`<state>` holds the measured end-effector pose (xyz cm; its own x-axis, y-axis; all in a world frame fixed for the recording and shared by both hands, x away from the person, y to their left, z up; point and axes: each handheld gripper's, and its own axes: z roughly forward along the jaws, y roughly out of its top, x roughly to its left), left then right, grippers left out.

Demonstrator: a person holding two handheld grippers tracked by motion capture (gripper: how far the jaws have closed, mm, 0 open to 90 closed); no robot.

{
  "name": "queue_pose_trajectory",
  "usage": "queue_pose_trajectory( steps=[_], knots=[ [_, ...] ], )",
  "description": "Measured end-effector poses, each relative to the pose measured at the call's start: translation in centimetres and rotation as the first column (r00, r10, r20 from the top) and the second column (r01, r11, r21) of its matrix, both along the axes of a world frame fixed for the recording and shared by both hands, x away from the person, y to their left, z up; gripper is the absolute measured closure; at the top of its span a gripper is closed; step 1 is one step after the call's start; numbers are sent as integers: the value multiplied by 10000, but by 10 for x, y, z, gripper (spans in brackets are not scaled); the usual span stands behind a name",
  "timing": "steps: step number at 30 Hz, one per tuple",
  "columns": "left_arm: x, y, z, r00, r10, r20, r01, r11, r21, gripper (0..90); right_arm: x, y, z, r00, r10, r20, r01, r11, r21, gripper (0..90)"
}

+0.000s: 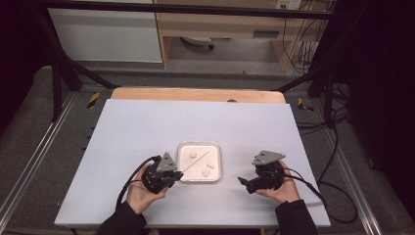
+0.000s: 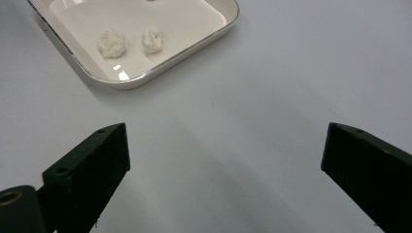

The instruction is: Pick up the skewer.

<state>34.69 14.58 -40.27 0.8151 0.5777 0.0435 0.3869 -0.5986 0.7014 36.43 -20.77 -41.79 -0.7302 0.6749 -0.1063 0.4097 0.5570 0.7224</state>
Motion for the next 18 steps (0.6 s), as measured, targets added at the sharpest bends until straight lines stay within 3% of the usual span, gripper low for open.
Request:
queue_pose_trajectory(
  steps=[10,18],
  knots=[
    [-10,29,-7,9967,715,381,-684,9946,-784,888,1,6,-3,9993,-249,-285,265,9980,578,18],
    [-13,47,-14,9946,1011,252,-973,9877,-1228,887,5,14,0,9977,-513,-446,557,9931,1032,8]
  ],
)
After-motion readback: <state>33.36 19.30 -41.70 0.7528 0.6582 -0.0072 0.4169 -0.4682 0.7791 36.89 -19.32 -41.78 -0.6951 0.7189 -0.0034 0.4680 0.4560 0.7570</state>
